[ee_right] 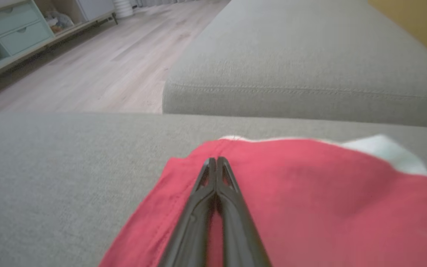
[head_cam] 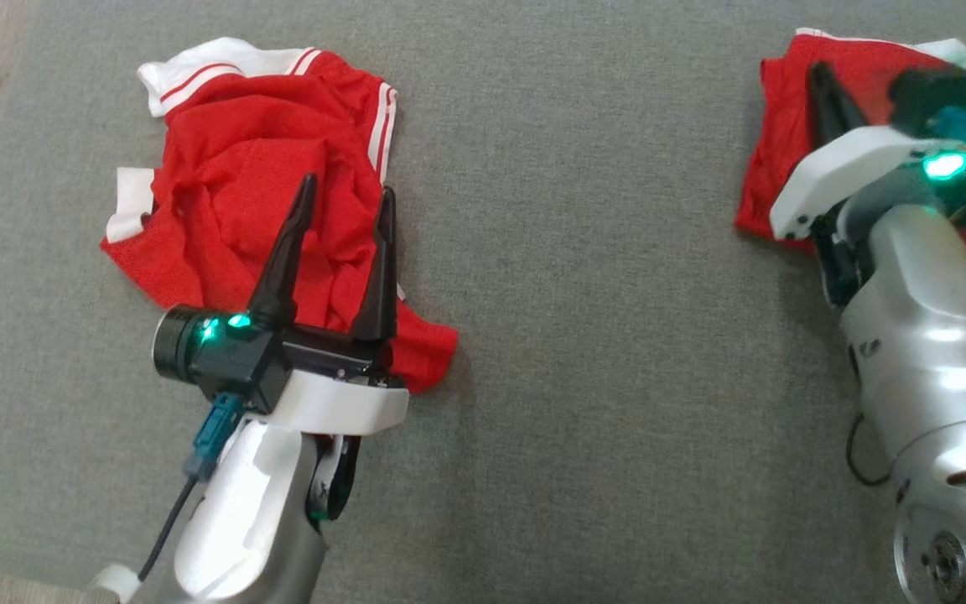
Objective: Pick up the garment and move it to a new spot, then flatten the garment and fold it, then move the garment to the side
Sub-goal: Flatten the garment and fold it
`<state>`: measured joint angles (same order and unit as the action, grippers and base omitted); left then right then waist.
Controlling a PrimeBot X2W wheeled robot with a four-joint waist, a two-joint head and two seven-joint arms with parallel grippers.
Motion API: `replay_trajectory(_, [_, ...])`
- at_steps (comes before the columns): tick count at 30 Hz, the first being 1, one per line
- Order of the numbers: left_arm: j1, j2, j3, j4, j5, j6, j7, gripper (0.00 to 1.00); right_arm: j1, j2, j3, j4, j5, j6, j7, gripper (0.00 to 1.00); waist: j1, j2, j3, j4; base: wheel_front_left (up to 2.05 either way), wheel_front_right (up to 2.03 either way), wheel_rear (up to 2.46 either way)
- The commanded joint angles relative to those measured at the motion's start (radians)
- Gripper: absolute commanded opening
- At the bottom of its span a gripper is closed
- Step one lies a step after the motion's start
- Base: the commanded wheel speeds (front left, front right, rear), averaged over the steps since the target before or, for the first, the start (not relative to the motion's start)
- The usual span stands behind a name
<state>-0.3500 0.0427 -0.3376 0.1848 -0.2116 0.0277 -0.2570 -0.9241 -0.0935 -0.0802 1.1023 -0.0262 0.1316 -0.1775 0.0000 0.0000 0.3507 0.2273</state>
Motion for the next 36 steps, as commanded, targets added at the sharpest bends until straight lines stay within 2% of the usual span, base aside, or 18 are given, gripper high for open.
replay_trajectory(1, [-0.021,0.008,0.024,-0.039,-0.006,0.007,-0.005,1.0,-0.016,0.026,0.028,0.005,0.002,-0.001,-0.005,0.0,0.0,0.0,0.005,0.003,0.0,0.0,0.0])
replay_trajectory(6, [-0.018,0.008,0.029,-0.038,-0.003,0.009,-0.005,1.0,-0.001,0.035,0.054,0.109,0.001,-0.001,0.015,0.0,0.0,0.0,0.005,-0.001,0.0,0.0,0.0])
replay_trajectory(13, [-0.009,0.008,0.065,-0.028,0.015,0.003,-0.005,1.0,0.01,0.042,0.096,0.129,0.052,-0.001,-0.048,0.0,0.0,0.0,-0.051,-0.048,0.0,0.0,0.0])
replay_trajectory(19, [0.02,0.008,0.088,-0.02,0.02,-0.002,-0.005,1.0,0.044,0.043,0.152,0.015,0.156,-0.001,-0.083,0.0,0.0,0.0,-0.131,-0.112,0.0,0.0,0.0])
replay_trajectory(25, [0.058,0.008,0.104,-0.003,0.018,0.003,-0.005,1.0,0.196,0.038,0.12,-0.221,0.172,-0.001,-0.084,0.0,0.0,0.0,-0.206,-0.171,0.0,0.0,0.0])
replay_trajectory(26, [0.064,0.008,0.105,0.0,0.017,0.004,-0.005,1.0,0.229,0.035,0.111,-0.26,0.159,-0.001,-0.084,0.11,0.0,0.0,-0.215,-0.179,0.0,0.0,0.0])
replay_trajectory(27, [0.071,0.008,0.107,0.004,0.016,0.004,-0.005,1.0,0.265,0.035,0.103,-0.294,0.148,-0.001,-0.084,0.94,0.0,0.0,-0.226,-0.186,0.0,0.0,0.0])
replay_trajectory(28, [0.08,0.008,0.107,0.012,0.016,0.005,-0.005,1.0,0.301,0.036,0.098,-0.327,0.138,-0.001,-0.084,1.0,0.0,0.0,-0.236,-0.193,0.0,0.0,0.0])
replay_trajectory(34, [0.119,0.008,0.12,0.035,0.014,0.006,-0.005,1.0,0.483,0.041,0.072,-0.484,0.112,-0.001,-0.084,1.0,0.0,0.0,-0.272,-0.219,0.0,0.0,0.0])
replay_trajectory(36, [0.143,0.008,0.124,0.041,0.012,0.006,-0.005,1.0,0.581,0.043,0.071,-0.57,0.145,-0.001,-0.084,1.0,0.0,0.0,-0.288,-0.229,0.0,0.0,0.0])
